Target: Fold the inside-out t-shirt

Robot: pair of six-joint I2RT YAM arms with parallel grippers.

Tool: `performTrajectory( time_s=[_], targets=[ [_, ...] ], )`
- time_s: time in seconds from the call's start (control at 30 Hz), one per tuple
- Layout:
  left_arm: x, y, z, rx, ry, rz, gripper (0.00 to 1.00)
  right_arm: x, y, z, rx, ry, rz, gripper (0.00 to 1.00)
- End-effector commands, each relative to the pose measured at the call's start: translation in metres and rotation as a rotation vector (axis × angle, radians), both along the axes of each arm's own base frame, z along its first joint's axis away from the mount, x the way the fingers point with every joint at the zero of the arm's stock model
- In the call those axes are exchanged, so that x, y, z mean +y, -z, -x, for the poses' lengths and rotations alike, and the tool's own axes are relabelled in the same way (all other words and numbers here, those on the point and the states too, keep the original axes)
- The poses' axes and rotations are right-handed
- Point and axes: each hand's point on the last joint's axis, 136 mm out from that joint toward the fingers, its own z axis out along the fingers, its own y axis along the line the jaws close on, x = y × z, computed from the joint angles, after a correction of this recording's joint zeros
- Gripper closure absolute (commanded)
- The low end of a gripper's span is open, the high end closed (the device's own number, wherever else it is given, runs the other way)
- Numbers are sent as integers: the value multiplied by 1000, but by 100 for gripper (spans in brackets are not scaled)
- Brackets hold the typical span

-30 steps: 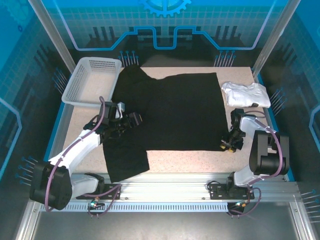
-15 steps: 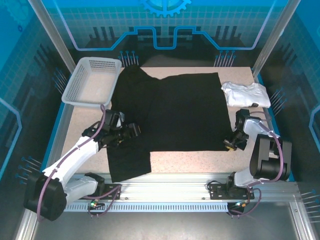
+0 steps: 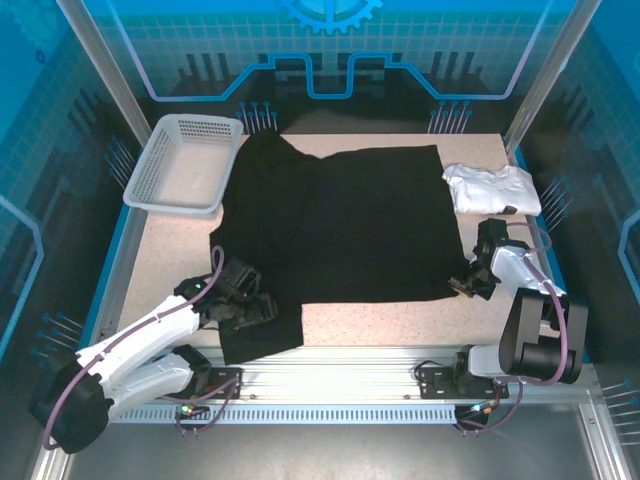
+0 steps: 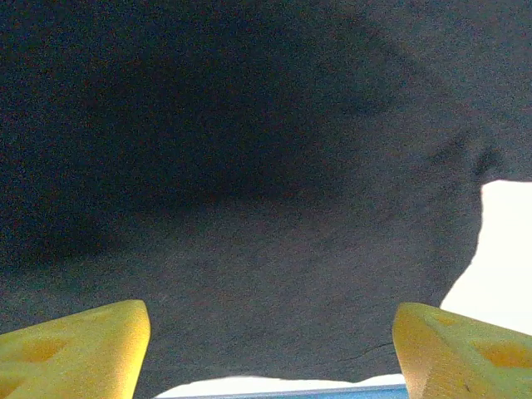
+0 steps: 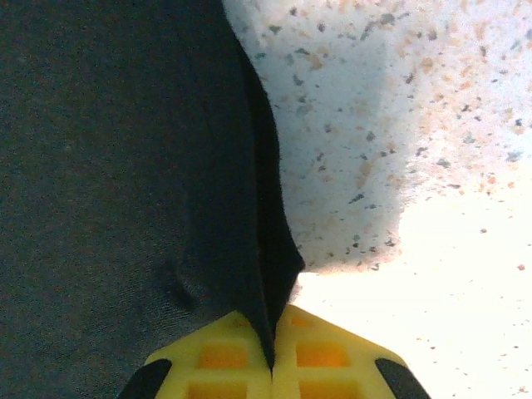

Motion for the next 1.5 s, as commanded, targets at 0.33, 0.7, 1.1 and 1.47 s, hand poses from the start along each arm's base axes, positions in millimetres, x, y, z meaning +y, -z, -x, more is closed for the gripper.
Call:
performTrajectory(
  time_s=[0.33,0.7,1.1,1.47],
  targets=[
    [61,15,34,130,-239,-255,34,16,-16,-12,-124,-29,-95,99],
    [53,25,19,255,-303,-126,39,21,-25,-22,-180,-25,-152,99],
    [38,72,20,338,-308,-55,65,15,-29,-23,-195,-7,-149,99],
    [43,53,11,228,-302,-42,100,6,-23,-14,-190,23,-95,99]
  ],
)
